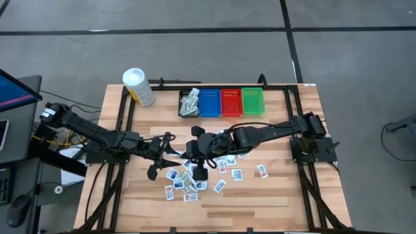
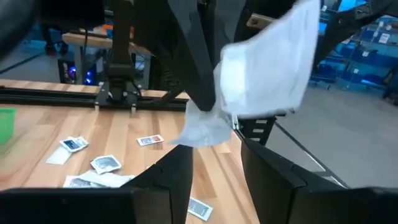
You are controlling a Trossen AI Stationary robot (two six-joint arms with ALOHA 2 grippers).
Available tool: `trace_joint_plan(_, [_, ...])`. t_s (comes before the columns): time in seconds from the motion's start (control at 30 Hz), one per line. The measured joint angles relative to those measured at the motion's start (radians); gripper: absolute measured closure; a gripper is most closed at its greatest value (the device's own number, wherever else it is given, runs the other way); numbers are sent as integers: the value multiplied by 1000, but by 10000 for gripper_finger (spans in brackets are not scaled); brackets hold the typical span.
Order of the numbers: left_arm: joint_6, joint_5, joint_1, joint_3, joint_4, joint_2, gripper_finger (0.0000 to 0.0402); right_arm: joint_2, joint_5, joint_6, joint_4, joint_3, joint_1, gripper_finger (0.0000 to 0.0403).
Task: Pick & Place First Aid Supplies
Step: Put the green bandage pack in the black bin
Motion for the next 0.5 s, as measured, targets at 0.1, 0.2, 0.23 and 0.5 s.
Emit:
trace_joint_plan(0.1, [3,-23,4,0,1,-20,265,0,-3,14,-14,0,0,403])
trace_joint_plan(0.2, [17,-34,15,0,5,-43,265,0,-5,17,-13,0,0,403])
trace_joint_plan(0.23, [19,-35,20,0,5,-48,265,0,-6,17,-13,0,0,403])
trace_joint_plan(0.5, [19,-34,32,0,4,-53,265,0,-8,13,-13,0,-3,403])
